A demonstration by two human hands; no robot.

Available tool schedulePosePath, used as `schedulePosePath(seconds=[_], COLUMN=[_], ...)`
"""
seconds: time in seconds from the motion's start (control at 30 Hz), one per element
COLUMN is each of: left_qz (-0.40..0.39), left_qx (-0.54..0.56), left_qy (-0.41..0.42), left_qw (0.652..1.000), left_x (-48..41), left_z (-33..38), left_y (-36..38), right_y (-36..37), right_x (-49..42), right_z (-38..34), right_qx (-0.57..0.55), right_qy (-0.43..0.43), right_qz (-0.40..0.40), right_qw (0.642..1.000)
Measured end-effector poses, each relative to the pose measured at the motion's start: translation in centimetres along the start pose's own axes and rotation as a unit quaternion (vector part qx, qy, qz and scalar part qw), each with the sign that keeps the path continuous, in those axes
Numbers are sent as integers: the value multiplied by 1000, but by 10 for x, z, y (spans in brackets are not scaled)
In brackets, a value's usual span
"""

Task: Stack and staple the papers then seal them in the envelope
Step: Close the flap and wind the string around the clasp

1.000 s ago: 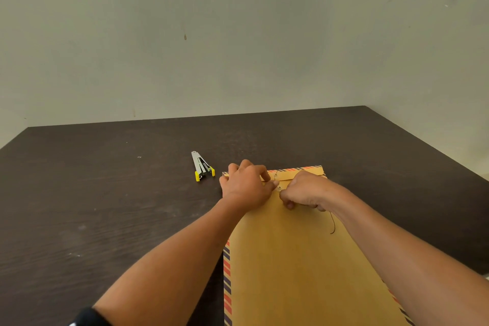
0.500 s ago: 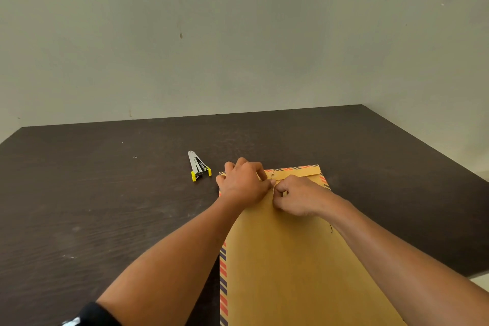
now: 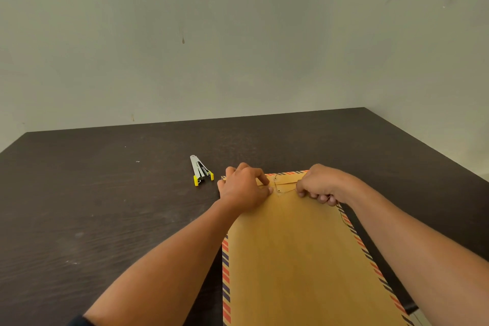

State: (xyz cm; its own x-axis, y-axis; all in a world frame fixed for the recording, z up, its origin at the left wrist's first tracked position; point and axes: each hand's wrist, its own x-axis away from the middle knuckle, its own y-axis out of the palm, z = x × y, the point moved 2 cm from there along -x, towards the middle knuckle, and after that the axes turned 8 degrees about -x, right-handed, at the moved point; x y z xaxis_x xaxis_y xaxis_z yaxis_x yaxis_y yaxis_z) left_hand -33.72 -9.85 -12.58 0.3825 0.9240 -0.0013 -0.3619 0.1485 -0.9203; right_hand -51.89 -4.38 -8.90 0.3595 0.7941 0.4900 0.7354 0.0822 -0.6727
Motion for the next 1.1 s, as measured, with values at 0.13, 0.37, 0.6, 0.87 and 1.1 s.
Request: schedulePosePath(seconds=[0.13, 0.37, 0.6, 0.87, 1.1], left_qz=[-10, -15, -7, 1, -7], left_qx=[5, 72, 74, 72, 69], left_qy=[10, 42, 69, 76, 72], left_qw=[1000, 996, 995, 994, 995], left_x=[-1, -7, -9, -10, -8], left_z=[-5, -23, -30, -32, -30], left_y=[-1, -1, 3, 5, 2], right_y=[-4, 3, 17, 3, 2], right_x=[-10, -29, -47, -50, -62], right_z=[-20, -52, -71, -60, -50], right_qx=[5, 51, 85, 88, 72], right_qy=[-16, -32, -44, -39, -48], right_qz=[18, 24, 13, 29, 40], right_qw=[1000, 998, 995, 995, 995])
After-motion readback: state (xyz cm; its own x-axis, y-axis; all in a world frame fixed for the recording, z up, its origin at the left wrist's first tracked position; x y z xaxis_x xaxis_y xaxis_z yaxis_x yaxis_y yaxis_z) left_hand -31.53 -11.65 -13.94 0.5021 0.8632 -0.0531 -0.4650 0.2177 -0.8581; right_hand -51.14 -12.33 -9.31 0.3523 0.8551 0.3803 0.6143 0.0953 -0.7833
